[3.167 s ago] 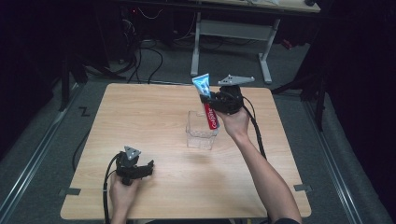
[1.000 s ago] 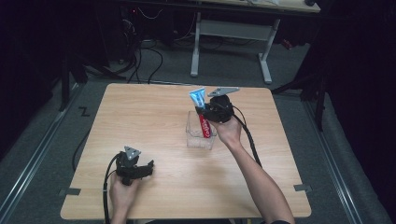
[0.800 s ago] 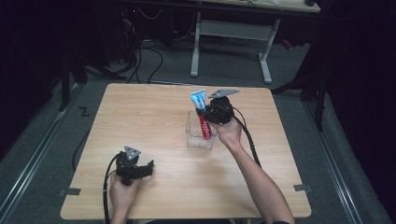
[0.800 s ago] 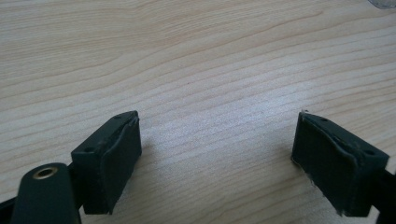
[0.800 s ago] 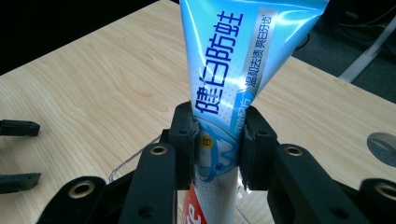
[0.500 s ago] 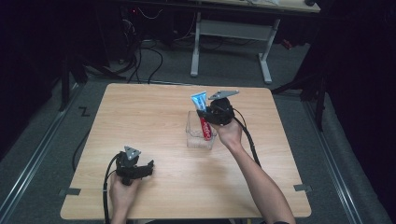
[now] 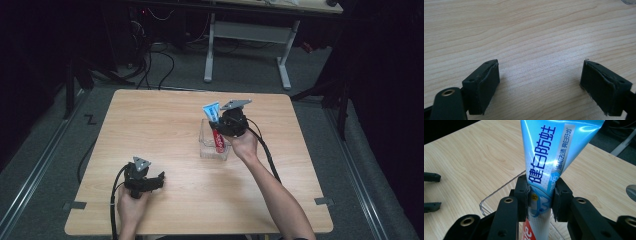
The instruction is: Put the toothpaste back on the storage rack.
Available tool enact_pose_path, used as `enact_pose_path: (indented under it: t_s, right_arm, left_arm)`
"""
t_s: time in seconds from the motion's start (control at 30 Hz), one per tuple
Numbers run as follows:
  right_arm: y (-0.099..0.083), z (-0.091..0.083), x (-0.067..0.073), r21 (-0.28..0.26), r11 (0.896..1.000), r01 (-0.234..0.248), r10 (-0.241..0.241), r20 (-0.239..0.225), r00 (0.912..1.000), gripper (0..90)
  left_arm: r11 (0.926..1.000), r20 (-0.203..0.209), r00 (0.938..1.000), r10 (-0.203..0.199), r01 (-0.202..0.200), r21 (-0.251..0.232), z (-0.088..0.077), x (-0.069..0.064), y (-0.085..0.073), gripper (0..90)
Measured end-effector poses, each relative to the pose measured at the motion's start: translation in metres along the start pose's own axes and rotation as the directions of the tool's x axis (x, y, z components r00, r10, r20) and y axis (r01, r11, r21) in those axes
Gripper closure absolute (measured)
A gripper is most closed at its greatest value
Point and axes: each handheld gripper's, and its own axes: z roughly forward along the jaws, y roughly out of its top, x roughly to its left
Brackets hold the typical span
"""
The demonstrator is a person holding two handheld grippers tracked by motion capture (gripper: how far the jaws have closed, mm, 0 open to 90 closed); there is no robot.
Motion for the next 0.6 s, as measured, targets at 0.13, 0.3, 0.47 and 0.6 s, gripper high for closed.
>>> enact_pose_path:
  t_s: [0.13, 0.3, 0.47, 0.6]
  right_arm:
    - [-0.0004, 0.0018, 0.0018, 0.004, 1.000, 0.004, -0.004, -0.002, 1.0000, 69.7]
    - [-0.0018, 0.0067, 0.0044, 0.018, 1.000, 0.012, -0.011, -0.011, 0.9999, 69.5]
    - [-0.0019, 0.0094, 0.0059, 0.018, 1.000, 0.018, -0.018, -0.013, 0.9998, 69.2]
    - [-0.0019, 0.0104, 0.0058, 0.018, 1.000, 0.013, -0.013, -0.015, 0.9998, 68.9]
  left_arm:
    - [1.0000, 0.000, 1.0000, 0.001, -0.001, 0.001, 0.0000, 0.0001, 0.0000, 16.0]
    - [1.0000, 0.000, 1.0000, -0.001, 0.001, -0.002, 0.0001, -0.0001, -0.0001, 16.0]
    - [1.0000, 0.000, 1.0000, -0.001, 0.001, -0.002, 0.0001, -0.0001, 0.0000, 16.0]
    - [1.0000, -0.001, 1.0000, -0.001, 0.001, -0.002, 0.0001, -0.0001, 0.0000, 16.0]
